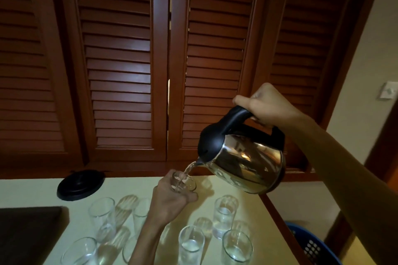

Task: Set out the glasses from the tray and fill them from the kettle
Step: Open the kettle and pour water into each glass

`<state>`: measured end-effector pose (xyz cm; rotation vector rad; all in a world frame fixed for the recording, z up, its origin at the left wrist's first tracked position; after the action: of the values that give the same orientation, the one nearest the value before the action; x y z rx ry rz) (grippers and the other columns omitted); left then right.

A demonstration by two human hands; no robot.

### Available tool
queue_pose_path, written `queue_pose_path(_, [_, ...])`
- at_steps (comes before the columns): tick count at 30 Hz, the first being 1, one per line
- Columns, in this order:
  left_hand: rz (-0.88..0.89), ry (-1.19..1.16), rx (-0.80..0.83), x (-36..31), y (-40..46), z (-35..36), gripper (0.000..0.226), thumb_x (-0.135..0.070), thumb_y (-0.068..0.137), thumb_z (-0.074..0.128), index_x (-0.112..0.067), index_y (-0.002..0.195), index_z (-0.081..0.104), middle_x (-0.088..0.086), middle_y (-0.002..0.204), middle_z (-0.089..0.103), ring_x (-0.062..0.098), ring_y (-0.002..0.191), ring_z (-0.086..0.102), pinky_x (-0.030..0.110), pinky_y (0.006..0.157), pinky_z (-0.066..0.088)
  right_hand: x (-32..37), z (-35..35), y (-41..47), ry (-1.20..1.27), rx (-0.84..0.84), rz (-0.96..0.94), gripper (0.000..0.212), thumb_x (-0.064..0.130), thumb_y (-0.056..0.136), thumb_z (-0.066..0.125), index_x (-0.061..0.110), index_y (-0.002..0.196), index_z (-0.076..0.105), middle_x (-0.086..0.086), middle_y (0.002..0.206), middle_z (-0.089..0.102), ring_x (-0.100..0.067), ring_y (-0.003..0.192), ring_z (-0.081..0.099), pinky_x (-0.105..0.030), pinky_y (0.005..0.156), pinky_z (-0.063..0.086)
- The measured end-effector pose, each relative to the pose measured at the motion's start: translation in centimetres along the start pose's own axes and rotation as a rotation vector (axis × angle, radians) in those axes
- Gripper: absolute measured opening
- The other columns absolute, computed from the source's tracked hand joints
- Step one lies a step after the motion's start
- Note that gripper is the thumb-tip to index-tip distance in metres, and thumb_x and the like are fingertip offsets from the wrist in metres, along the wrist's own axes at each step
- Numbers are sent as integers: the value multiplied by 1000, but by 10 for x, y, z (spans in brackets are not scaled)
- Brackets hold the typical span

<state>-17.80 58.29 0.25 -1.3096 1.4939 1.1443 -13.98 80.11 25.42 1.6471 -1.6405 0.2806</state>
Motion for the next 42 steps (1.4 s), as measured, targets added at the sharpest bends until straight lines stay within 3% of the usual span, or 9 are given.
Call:
queue_pose_path(5, [-40,-37,4,6,2,4,53,-34,36,78,-27,87,66,-10,69,71,17,73,68,35,74,53,13,-13,2,-36,-14,-12,45,38,92,66,6,61,67,4,37,49,-9,30,42,-20,38,33])
queue_pose_path(11, [-44,-68,11,6,2,5,46,-18,47,79,-22,91,67,-10,67,70,14,69,66,28,67,47,19,-22,5,-71,-30,-15,42,41,88,66,8,61,68,3,39,51,-13,34,43,-23,40,34])
queue_pose_path(16, [-45,-55,11,7,1,4,43,-16,53,82,-23,93,67,0,83,73,19,80,68,28,67,48,19,-27,7,-92,-50,-8,41,41,84,67,6,62,67,-1,42,52,-16,37,44,-23,40,34])
queue_pose_path(26, [-52,-56,9,11,4,7,45,-21,46,79,-21,89,67,-2,76,72,18,74,67,29,68,49,16,-27,10,-90,-46,3,40,39,88,67,7,63,66,2,40,51,-13,34,43,-22,38,33])
queue_pose_path(32, [-44,-67,-11,9,5,6,42,-15,52,84,-18,91,68,-4,75,72,15,74,67,26,66,49,2,-23,7,-52,-37,48,39,38,91,65,5,71,70,2,43,54,-13,37,45,-23,40,34])
queue_pose_path(35, [-20,-77,8,2,8,9,36,-5,60,86,-15,90,68,-6,72,70,7,66,64,18,62,49,-12,-23,3,-45,-71,82,41,38,91,64,6,66,67,3,41,52,-12,33,44,-21,38,34])
queue_pose_path(42, [57,-77,36,-28,20,18,37,-10,58,90,-19,88,69,-7,76,71,6,72,65,23,67,46,-44,-21,-19,126,-120,117,46,34,94,64,9,56,57,7,34,45,-9,27,39,-22,38,33])
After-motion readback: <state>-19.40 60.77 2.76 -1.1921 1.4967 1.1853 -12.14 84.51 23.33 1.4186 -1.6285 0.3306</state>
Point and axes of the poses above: each hand's wrist, its own y-axis towards the middle knuckle, its own z-axis out of the palm, x = y × z, the point moved 10 cm from there along y, towards the middle knuckle
